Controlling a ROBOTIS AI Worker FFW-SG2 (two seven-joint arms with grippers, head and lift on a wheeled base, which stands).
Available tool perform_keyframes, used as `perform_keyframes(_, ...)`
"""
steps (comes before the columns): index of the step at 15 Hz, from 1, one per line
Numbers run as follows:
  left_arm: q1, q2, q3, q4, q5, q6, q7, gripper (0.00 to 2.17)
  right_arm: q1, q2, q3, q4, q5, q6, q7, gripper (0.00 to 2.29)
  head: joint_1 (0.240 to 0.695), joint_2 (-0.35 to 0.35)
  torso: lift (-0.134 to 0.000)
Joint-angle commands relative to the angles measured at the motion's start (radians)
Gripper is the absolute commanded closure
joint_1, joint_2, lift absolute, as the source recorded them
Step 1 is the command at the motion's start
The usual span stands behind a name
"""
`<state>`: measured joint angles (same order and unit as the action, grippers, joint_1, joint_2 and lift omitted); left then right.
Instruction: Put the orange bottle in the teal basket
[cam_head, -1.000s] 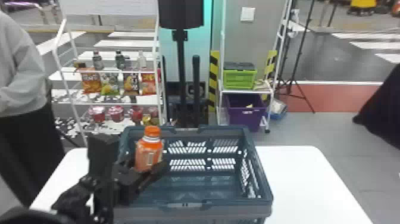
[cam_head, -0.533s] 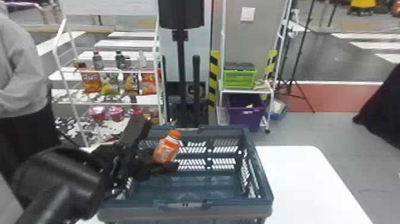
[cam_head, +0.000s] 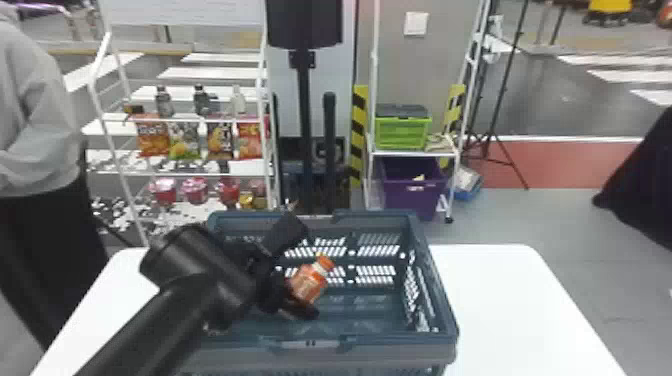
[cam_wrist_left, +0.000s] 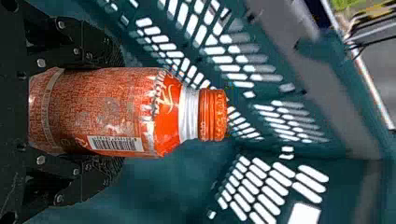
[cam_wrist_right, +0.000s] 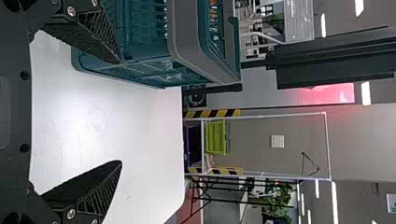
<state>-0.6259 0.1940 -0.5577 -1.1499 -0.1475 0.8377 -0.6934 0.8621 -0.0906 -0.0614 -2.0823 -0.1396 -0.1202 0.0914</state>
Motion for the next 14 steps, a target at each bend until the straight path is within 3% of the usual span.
perform_keyframes(1, -0.028, -0.065, 0.001, 0.110, -0.095, -0.038, -0.040, 0.61, 0.000, 0.000, 0.000, 0.002, 0.000, 0.000, 0.001, 0.12, 0.499, 0.000, 0.000)
perform_keyframes(3, -0.028, -0.097, 0.001, 0.144, -0.198, -0.038, -0.057, 0.61, 0.000, 0.000, 0.000, 0.001, 0.000, 0.000, -0.001, 0.12, 0.499, 0.000, 0.000)
perform_keyframes(4, -0.028, -0.103, 0.002, 0.150, -0.211, -0.038, -0.060, 0.61, 0.000, 0.000, 0.000, 0.001, 0.000, 0.000, -0.001, 0.12, 0.499, 0.000, 0.000)
perform_keyframes(10, -0.023, -0.110, 0.019, 0.148, -0.214, -0.022, -0.058, 0.25, 0.002, 0.000, 0.000, -0.002, 0.000, 0.000, -0.001, 0.12, 0.499, 0.000, 0.000)
perform_keyframes(14, -0.005, -0.110, 0.078, 0.099, -0.207, -0.010, -0.052, 0.14, 0.006, 0.000, 0.000, -0.007, 0.000, 0.000, -0.001, 0.12, 0.499, 0.000, 0.000)
